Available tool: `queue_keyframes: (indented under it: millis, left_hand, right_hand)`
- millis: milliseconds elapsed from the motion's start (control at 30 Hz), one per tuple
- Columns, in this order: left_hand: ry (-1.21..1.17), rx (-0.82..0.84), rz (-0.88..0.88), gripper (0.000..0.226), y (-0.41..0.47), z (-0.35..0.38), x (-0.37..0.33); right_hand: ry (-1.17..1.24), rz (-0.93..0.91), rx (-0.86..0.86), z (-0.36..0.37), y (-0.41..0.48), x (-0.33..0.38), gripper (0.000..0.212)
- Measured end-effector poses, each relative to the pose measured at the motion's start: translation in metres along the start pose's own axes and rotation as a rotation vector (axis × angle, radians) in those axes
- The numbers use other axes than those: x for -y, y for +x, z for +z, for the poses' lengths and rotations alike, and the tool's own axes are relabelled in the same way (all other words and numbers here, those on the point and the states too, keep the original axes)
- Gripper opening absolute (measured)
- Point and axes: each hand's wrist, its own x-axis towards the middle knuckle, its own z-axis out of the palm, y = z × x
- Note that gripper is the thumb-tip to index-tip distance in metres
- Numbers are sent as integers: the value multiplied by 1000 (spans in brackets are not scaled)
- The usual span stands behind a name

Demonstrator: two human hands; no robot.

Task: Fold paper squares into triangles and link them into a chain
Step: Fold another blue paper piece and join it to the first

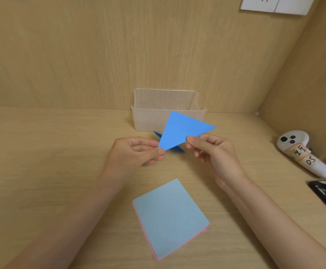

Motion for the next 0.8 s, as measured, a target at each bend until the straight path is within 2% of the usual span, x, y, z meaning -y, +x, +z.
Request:
queue_keyframes:
  millis: [567,800]
  left_hand:
    - [109,-43,103,14,7,-1,12]
    - [158,-58,173,12,9,2,18]
  right_hand:
    - [-10,1,-34,3,-2,-5,12]
    - [194,58,-14,9,-5,-3,8]
